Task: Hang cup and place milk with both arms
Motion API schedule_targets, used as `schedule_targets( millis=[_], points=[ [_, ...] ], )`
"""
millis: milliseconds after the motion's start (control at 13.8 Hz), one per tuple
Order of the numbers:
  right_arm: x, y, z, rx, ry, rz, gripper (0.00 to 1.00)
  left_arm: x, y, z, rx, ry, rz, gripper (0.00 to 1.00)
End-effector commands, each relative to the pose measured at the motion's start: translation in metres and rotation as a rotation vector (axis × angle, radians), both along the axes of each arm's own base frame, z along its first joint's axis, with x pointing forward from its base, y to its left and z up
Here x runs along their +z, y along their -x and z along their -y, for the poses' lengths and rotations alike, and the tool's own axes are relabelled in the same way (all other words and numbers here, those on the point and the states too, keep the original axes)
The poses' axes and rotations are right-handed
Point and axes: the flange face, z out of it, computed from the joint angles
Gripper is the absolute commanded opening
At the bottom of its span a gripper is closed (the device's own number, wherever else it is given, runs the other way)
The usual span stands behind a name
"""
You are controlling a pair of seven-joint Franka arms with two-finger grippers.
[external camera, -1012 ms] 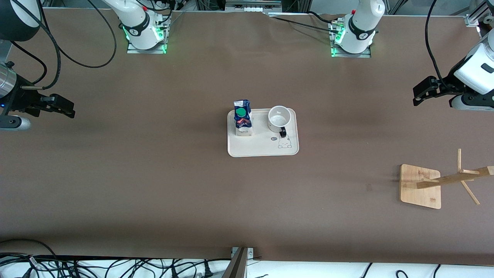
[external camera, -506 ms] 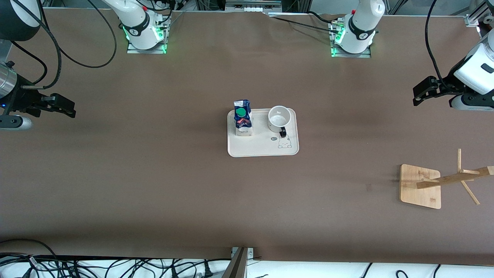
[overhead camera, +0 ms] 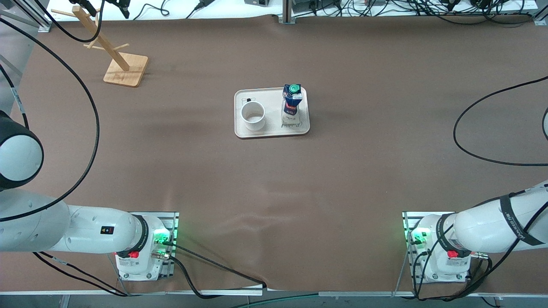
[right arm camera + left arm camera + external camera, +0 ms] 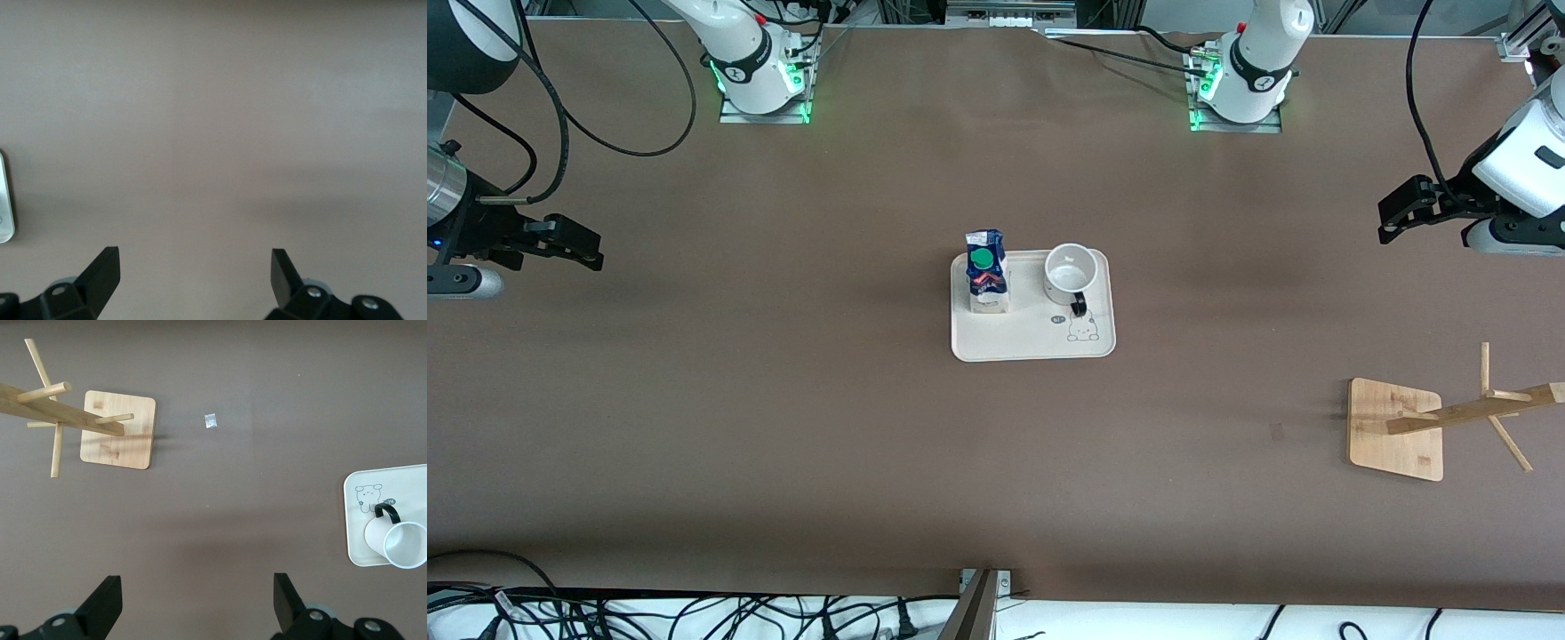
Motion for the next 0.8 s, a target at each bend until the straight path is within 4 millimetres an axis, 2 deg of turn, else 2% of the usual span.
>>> schedule_targets(
  millis=[0,145,434,578,723],
  points=[
    [0.001,0.002,-0.007,0.020,-0.061,-0.012,1.00,0.005,-0.003,-0.001,-0.004,-0.004,-0.010,1.00],
    [0.000,0.005,-0.013,0.019,-0.082,-0.033,1.00,0.005,-0.003,-0.001,-0.004,-0.005,-0.011,1.00],
    [0.000,0.009,-0.045,0.062,-0.088,-0.046,1.00,0.005,-0.003,0.000,-0.005,-0.005,-0.013,1.00],
    [-0.001,0.014,-0.072,0.047,-0.083,-0.056,1.00,0.005,-0.003,0.000,-0.005,-0.005,-0.013,1.00],
    [-0.001,0.021,-0.107,0.013,-0.076,-0.059,1.00,0.005,-0.003,0.000,-0.005,-0.005,-0.013,1.00]
  ],
)
